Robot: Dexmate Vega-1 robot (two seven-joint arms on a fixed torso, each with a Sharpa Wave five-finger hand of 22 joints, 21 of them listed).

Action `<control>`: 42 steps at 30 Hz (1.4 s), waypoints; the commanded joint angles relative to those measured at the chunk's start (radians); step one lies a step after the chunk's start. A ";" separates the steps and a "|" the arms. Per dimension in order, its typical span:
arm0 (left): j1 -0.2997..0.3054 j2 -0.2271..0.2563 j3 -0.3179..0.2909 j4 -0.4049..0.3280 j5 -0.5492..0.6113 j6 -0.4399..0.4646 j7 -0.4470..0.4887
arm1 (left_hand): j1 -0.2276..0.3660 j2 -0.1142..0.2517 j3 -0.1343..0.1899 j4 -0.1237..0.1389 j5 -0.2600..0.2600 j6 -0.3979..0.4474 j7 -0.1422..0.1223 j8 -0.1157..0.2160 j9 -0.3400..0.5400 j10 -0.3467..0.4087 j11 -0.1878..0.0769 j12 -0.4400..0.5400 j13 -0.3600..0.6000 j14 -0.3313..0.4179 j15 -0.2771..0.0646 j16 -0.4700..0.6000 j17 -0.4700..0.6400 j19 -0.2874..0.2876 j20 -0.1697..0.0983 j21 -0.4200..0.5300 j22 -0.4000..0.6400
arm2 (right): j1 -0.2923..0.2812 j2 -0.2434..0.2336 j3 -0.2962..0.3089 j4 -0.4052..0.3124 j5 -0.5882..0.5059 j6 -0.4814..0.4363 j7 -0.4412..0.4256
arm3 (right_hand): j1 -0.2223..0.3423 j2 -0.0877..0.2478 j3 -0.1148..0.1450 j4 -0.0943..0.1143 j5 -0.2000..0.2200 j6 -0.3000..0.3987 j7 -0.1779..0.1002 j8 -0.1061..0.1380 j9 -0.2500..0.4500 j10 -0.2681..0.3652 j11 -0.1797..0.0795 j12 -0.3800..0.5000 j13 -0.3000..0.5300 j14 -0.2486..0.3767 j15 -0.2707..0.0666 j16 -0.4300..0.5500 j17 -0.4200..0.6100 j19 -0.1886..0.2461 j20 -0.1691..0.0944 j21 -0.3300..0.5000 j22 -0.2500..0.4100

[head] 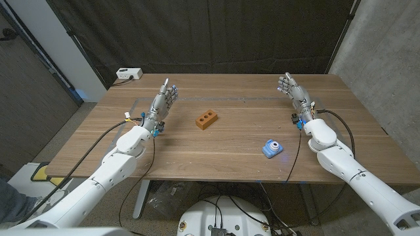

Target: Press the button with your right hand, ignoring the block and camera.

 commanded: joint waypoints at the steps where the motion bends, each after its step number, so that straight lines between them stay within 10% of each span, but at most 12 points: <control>1: 0.037 0.029 -0.016 -0.043 0.017 -0.013 0.016 | 0.010 0.007 -0.005 -0.003 0.006 0.010 0.001 0.011 0.004 0.008 -0.001 0.009 0.002 0.009 0.001 0.006 0.002 0.006 -0.037 0.004 0.002 | -0.020 -0.052 0.004 -0.059 -0.156 -0.097 -0.131 | -0.006 0.006 0.002 0.000 0.000 -0.009 0.003 -0.001 0.001 -0.001 -0.002 0.001 0.001 0.005 -0.007 -0.003 0.002 0.005 -0.068 -0.003 0.003; 21: 0.105 0.056 -0.057 -0.091 0.017 -0.030 0.039 | 0.027 0.026 -0.001 -0.008 0.010 0.029 0.000 0.013 0.004 0.023 -0.003 0.011 0.003 0.022 -0.001 0.006 0.001 0.013 -0.033 0.004 0.002 | -0.046 -0.121 0.005 -0.124 -0.359 -0.230 -0.281 | -0.010 0.005 -0.002 -0.001 0.004 0.002 -0.012 -0.003 0.000 0.017 -0.023 0.002 0.001 0.028 -0.029 -0.001 0.001 0.031 -0.087 -0.009 0.003; 42: 0.152 0.059 -0.067 -0.124 0.040 -0.059 0.059 | 0.041 0.042 0.002 -0.012 0.011 0.037 -0.004 0.012 0.004 0.029 -0.008 0.009 0.003 0.027 -0.003 0.004 0.001 0.017 -0.028 0.004 0.002 | -0.089 -0.211 0.005 -0.266 -0.521 -0.562 -0.373 | -0.011 0.002 -0.007 -0.006 0.011 0.029 -0.025 -0.001 0.000 0.012 -0.014 -0.007 0.002 -0.004 -0.012 -0.020 0.001 -0.002 -0.068 -0.043 0.004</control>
